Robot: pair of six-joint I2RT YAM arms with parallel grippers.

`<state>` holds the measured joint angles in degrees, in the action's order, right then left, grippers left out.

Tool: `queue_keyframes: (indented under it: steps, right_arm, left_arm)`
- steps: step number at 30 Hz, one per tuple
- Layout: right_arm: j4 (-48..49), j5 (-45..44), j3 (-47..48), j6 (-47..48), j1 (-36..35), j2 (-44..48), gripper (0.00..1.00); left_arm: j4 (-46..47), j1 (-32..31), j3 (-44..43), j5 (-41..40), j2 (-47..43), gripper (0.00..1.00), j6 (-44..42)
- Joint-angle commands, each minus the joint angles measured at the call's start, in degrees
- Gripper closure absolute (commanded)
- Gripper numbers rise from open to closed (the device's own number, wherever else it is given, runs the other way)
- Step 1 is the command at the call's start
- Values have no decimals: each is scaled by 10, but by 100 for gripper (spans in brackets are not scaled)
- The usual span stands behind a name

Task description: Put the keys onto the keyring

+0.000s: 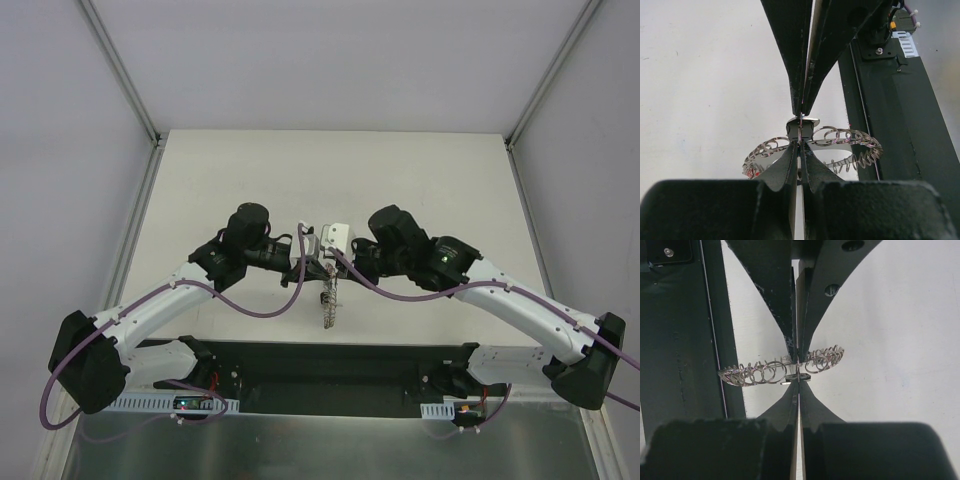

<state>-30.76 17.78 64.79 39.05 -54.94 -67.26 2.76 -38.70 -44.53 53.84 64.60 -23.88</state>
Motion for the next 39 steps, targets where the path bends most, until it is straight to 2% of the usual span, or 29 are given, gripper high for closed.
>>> queue_keyframes:
  steps: [1, 14, 25, 39]
  right_arm:
    - [21, -6, 0, 10, -12, 2, 99]
    - [20, -17, -3, 14, -21, 0, 99]
    - [18, -22, -2, 13, -23, -7, 99]
    - [6, -53, -3, 32, -32, -10, 99]
  left_arm:
    - [66, -9, -32, 7, -2, 100, 23]
    - [91, -9, -35, 4, -2, 100, 67]
    - [93, -10, -33, 28, -6, 100, 66]
    - [162, -9, -20, -51, -11, 100, 179]
